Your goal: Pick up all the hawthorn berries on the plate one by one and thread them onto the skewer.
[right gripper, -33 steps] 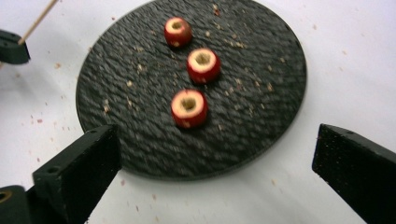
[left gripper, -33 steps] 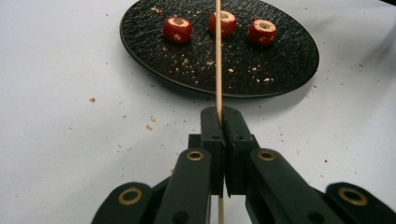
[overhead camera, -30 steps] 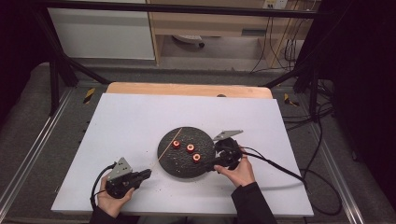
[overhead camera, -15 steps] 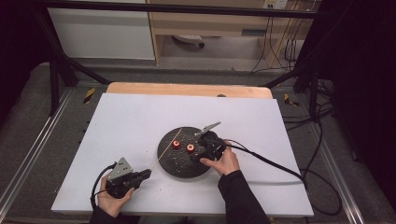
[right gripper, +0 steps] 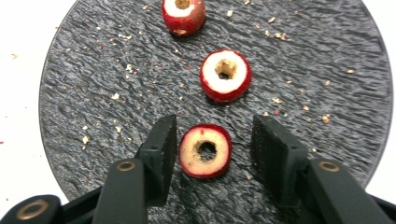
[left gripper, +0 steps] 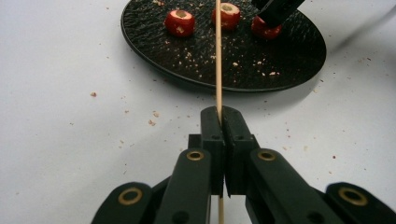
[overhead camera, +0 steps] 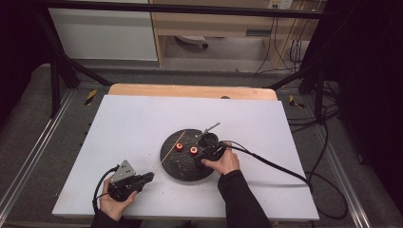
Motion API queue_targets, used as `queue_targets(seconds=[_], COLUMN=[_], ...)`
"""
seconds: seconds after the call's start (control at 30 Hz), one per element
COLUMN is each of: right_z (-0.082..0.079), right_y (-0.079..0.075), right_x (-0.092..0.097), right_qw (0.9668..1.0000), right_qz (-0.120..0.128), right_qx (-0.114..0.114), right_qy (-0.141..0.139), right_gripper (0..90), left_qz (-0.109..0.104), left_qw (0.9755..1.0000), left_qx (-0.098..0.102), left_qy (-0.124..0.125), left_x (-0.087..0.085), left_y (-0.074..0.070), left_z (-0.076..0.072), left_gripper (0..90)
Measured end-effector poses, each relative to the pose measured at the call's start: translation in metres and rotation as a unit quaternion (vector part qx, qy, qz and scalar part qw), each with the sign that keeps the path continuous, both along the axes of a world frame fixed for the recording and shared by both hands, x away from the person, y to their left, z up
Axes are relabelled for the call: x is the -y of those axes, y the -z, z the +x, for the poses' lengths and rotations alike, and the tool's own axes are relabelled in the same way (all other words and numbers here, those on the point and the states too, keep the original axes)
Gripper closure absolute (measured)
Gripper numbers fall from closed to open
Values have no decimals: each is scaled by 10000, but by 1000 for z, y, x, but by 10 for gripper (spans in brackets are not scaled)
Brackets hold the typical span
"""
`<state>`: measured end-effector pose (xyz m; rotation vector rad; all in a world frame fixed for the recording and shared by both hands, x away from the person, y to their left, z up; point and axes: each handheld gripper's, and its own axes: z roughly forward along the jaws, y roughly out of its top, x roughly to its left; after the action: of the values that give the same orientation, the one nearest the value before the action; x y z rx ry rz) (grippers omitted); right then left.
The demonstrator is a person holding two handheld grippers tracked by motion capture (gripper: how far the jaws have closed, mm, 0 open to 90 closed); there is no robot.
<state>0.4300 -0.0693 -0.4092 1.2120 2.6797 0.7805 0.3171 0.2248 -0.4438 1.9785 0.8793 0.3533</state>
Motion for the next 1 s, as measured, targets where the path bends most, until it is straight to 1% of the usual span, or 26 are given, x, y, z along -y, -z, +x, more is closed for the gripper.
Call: queue_targets(seconds=[0.07, 0.17, 0.4, 0.6, 0.73, 1.0], right_z=[0, 1, 2, 2, 2, -1], right_y=[2, 4, 6, 6, 1, -16], right_x=[-1, -2, -3, -3, -1, 8], right_qw=[10000, 9999, 9995, 9994, 9995, 9989], right_qz=[-1, -49, -57, -54, 59, 402], right_qx=[-79, -137, -292, -341, -294, -106], right_qy=[-25, -44, -90, -75, -14, 199], right_gripper=[538, 560, 608, 617, 619, 621], left_qz=[-2, 17, 21, 23, 32, 26], left_qw=[10000, 10000, 10000, 10000, 10000, 10000], left_qx=[-6, -11, -14, -6, -9, -7], left_qy=[2, 13, 19, 33, 42, 43], left_x=[0, 1, 1, 1, 2, 3], left_y=[0, 0, 0, 0, 0, 0], left_z=[0, 0, 0, 0, 0, -1], left_gripper=[880, 880, 880, 880, 880, 880])
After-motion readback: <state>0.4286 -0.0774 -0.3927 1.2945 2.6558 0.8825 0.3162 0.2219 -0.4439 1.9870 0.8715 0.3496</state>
